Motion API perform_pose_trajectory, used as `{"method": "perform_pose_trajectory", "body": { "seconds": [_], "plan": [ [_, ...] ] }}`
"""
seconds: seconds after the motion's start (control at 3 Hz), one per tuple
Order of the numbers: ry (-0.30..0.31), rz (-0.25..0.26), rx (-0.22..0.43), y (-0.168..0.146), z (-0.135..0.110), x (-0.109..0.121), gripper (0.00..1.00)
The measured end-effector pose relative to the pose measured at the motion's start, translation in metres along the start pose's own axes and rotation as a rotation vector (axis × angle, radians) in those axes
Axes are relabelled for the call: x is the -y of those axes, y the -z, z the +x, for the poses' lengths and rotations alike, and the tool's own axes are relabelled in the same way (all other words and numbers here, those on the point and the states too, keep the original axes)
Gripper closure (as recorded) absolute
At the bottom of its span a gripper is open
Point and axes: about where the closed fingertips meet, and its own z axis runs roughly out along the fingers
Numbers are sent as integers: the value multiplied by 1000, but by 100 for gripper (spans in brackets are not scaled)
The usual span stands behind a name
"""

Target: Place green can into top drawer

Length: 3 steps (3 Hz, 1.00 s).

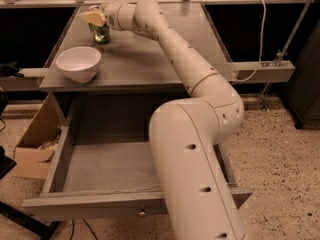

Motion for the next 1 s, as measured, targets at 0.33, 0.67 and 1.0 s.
{"method": "perform_pose_trajectory", "body": {
  "seconds": [0.33, 0.67, 1.0],
  "plan": [
    [0, 0, 0, 0, 0, 0, 61],
    [0, 0, 0, 0, 0, 0, 83],
    [61, 46, 2, 17, -20, 10, 100]
  ]
}}
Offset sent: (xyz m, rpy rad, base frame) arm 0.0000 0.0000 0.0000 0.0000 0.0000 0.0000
